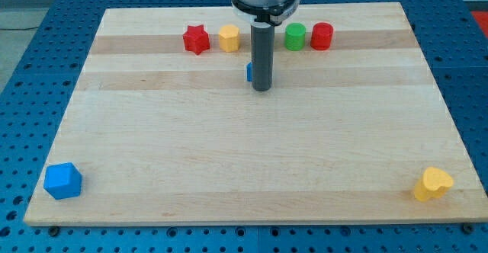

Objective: Place the blue triangle below the green star

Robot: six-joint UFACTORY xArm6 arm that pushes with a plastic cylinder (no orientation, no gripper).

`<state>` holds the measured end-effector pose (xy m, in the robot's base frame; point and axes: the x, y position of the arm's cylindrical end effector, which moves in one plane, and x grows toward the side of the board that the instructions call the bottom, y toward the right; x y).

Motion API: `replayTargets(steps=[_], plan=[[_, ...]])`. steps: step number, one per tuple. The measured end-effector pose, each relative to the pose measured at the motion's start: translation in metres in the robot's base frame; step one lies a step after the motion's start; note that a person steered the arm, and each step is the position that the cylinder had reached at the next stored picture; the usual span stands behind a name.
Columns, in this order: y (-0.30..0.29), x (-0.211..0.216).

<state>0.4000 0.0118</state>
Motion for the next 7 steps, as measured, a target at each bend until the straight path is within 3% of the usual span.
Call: replayTargets(steps=[7], plan=[[0.002, -0.021]])
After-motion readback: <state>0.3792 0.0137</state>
